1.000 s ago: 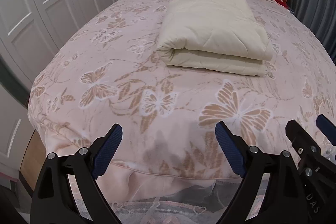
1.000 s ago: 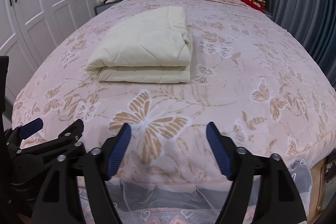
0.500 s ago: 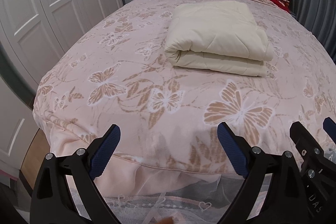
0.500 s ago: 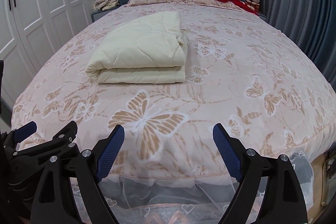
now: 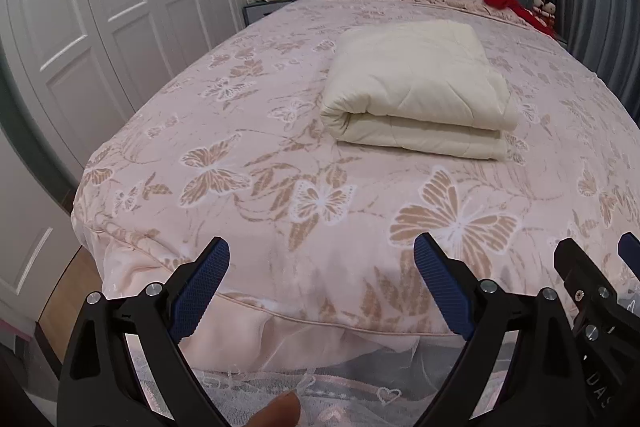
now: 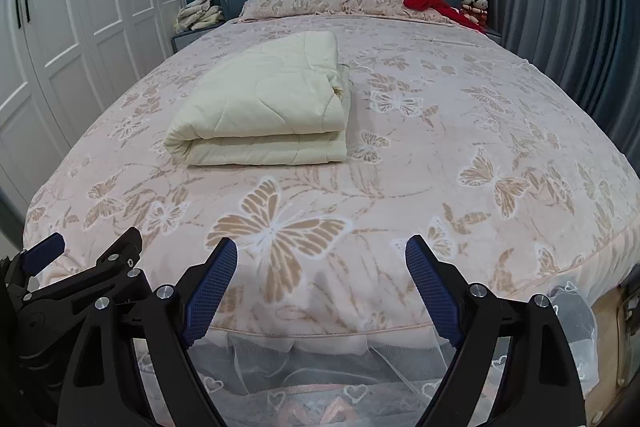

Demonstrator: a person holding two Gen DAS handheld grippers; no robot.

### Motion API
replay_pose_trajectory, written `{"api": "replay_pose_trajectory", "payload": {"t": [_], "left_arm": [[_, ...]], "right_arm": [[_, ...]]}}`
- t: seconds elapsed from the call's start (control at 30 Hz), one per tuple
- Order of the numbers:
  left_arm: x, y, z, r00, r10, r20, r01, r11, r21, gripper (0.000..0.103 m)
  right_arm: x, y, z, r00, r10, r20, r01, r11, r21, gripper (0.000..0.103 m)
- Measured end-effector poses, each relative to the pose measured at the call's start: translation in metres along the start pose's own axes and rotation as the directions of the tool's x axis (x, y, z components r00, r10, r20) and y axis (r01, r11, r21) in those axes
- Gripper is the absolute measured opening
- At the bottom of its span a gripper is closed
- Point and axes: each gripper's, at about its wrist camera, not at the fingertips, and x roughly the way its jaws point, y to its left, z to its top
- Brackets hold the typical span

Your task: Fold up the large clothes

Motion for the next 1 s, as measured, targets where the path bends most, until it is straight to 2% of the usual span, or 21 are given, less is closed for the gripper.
{"api": "replay_pose_trajectory", "payload": {"t": [1.0], "left_arm": [[-0.0039,0.0007,-0.0008,0.999,0.024,0.038,-0.024,1.000,-0.005,0.090]], "right_arm": [[-0.0014,0.0021,0.0014,1.000,-0.008,0.011,0.008,1.000,0.005,0.085]]}}
